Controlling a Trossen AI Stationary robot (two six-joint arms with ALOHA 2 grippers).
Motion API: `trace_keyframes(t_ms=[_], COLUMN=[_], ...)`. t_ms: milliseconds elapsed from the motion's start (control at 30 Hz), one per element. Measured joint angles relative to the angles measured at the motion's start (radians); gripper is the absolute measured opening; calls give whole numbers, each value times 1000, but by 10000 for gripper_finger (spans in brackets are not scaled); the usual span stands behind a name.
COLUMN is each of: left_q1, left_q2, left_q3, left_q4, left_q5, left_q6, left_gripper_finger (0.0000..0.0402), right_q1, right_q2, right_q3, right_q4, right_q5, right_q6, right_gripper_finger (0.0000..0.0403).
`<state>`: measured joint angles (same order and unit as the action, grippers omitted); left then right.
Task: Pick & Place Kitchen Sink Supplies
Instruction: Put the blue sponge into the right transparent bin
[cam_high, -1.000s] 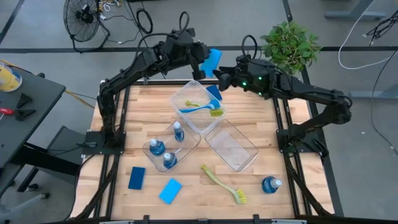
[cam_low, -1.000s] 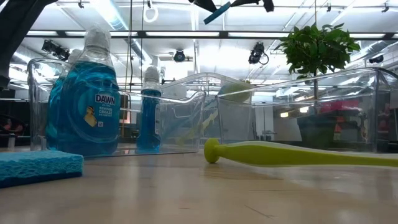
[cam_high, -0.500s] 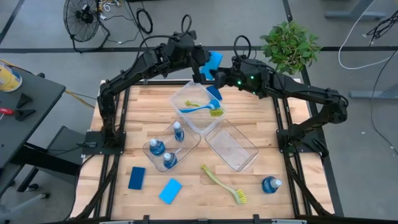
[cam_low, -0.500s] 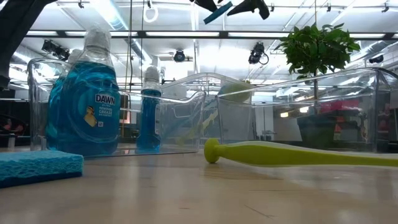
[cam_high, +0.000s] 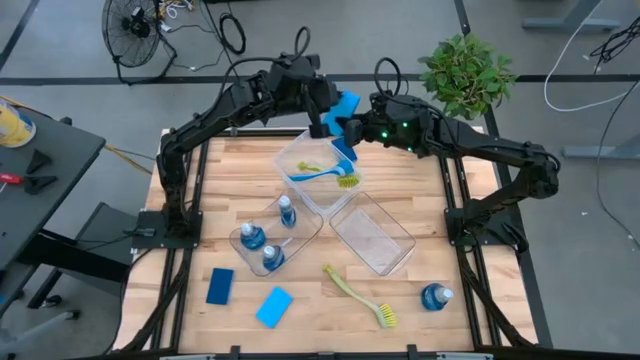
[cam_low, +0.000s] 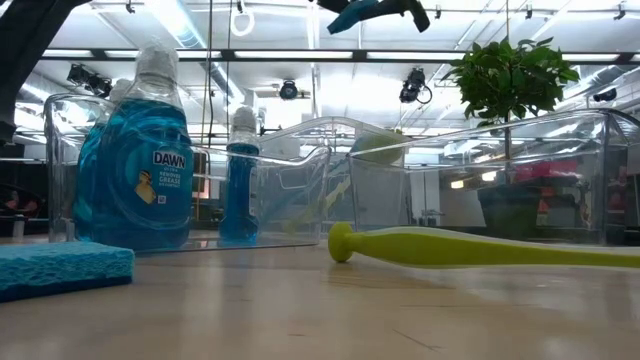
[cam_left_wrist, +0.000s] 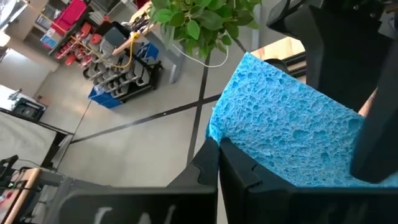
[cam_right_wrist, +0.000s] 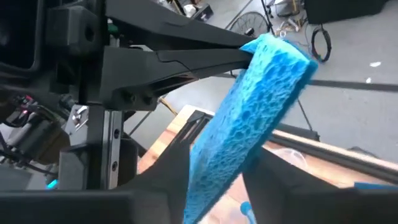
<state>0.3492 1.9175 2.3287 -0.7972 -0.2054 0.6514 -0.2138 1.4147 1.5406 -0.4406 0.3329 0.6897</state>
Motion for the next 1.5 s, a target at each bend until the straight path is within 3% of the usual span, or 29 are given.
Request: trace_keyframes(t_ms=[200, 433, 667, 833, 1033, 1300, 1500], left_q1=[0, -2, -4, 0, -7, -27, -57], left_q2=[0, 0, -9, -59, -125, -201, -225], left_q3=[0, 0, 0, 1, 0, 1, 1], left_q4=[-10, -10, -24, -64, -104, -120, -121], left_q5=[0, -3, -109, -88, -70, 125, 193], left_q6=[0, -6, -38, -111, -169, -260, -301], left_gripper_finger=[8, 54, 153, 198, 198, 181, 179], right_q1=[0, 0, -1, 1, 5, 33, 80], right_q2=[0, 0, -2, -28, -64, -80, -79], right_q3=[0, 0, 0, 0, 0, 1, 0], right_q4=[-41, -51, -63, -129, -213, -399, -614], right_q5=[-9, -11, -56, -131, -223, -413, -447], right_q6=[12, 10, -19, -44, -115, -379, -541], right_gripper_finger=[75, 16, 8, 9, 9, 9, 9])
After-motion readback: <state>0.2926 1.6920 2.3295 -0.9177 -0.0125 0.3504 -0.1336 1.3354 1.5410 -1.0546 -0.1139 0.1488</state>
